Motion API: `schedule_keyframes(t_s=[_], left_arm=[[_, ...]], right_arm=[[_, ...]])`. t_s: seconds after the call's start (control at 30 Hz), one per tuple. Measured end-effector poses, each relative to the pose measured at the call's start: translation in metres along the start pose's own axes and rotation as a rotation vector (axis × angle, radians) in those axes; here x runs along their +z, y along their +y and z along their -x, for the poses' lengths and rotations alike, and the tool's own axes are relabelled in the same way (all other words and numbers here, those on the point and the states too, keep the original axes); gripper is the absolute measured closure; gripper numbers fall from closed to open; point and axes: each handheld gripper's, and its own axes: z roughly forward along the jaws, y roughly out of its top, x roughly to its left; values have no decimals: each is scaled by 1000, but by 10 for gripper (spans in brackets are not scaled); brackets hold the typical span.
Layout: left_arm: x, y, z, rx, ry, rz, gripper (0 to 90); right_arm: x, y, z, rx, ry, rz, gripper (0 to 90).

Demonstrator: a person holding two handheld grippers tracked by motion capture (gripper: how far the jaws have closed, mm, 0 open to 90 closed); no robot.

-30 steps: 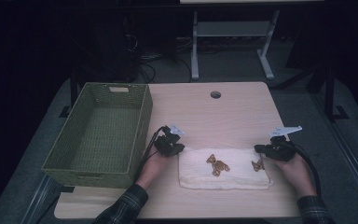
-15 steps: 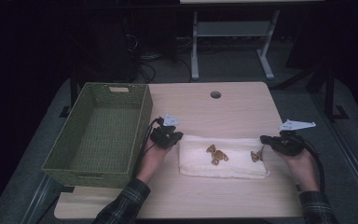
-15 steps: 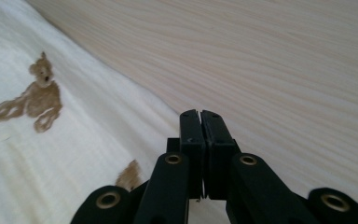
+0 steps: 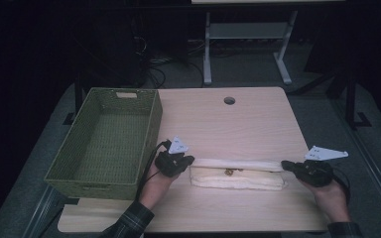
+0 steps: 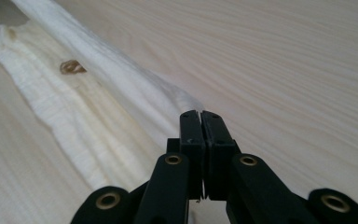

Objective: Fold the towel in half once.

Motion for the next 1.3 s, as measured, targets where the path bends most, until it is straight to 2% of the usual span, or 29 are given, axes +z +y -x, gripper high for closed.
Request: schedule_keyframes(t_s=[0.23,0.33,0.43,0.6,0.73,0.77,0.83,0.87,0.9,0.93,0.97,1.0,1.07,1.1,1.13,1.17,1.2,1.23,1.3], left_arm=[[-4,-10,7,10,-20,-25,878],[2,-15,12,15,-43,-68,878],[2,-18,16,15,-57,-85,878],[0,-21,21,18,-71,-102,878],[-7,-21,24,26,-72,-87,878],[-8,-22,23,20,-83,-97,878],[-7,-23,23,17,-87,-109,877],[-1,-26,23,14,-85,-146,875],[-1,-26,23,14,-85,-146,874],[5,-28,23,26,-77,-174,870],[5,-28,23,26,-77,-174,867],[6,-28,24,30,-74,-176,853],[3,-26,24,28,-72,-155,781],[3,-26,24,28,-72,-155,732],[-2,-21,24,22,-80,-121,685],[-2,-21,24,22,-80,-121,651],[-3,-14,24,29,-92,-100,621],[-3,-10,24,36,-100,-93,586],[-1,-6,24,44,-107,-90,543]], right_arm=[[-6,-9,-14,-14,16,-15,881],[-7,-19,-17,-14,19,-46,879],[-8,-24,-18,-7,21,-58,879],[-13,-27,-20,-10,27,-49,879],[-20,-27,-22,-14,29,-29,879],[-23,-29,-25,-14,45,-26,879],[-24,-30,-26,-16,48,-31,879],[-18,-34,-29,-15,59,-72,876],[-15,-36,-29,-20,65,-86,875],[-12,-37,-30,-17,67,-107,873],[-12,-37,-30,-17,67,-107,873],[-9,-37,-32,-20,73,-121,854],[-12,-34,-31,-15,72,-105,769],[-12,-34,-31,-15,72,-105,769],[-16,-30,-29,6,76,-74,685],[-16,-30,-29,6,76,-74,685],[-18,-24,-27,8,72,-52,632],[-18,-22,-27,15,69,-51,616],[-15,-17,-24,20,64,-46,608]])
